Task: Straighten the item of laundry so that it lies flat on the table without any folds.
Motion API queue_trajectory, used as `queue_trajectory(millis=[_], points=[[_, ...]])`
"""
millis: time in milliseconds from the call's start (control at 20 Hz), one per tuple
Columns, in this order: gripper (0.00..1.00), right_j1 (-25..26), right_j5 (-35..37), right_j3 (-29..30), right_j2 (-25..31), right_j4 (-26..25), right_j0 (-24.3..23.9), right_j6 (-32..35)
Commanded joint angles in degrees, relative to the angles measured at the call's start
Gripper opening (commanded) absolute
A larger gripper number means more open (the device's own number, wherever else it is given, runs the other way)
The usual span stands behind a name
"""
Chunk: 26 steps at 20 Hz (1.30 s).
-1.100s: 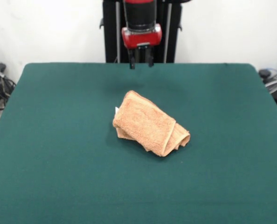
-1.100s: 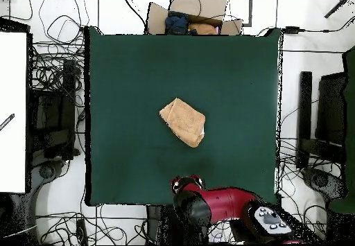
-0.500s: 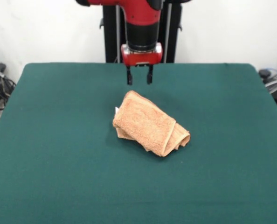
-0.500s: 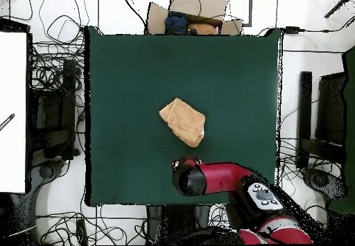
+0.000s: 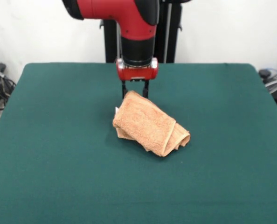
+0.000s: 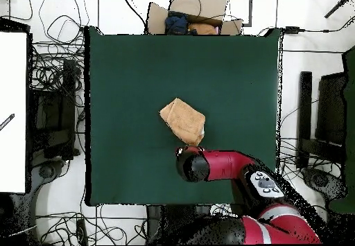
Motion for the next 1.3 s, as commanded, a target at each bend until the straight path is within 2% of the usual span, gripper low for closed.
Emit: queue_trajectory(millis=[50,300,600,750,1000,1300], points=[[1.00,0.3,7.9,-6.4,3.1,5.7,4.1,7.1],[1.00,1.0,11.8,-10.7,-1.0,10.3,10.3,11.6],[1.00,0.6,14.8,-12.6,-2.0,13.9,13.0,12.0],[1.00,-1.7,13.0,-9.0,-2.4,14.5,13.1,12.2],[1.00,-6.4,5.6,1.1,-4.3,13.1,12.8,13.5],[1.00,-10.7,1.5,10.1,-3.4,11.6,9.4,12.1]])
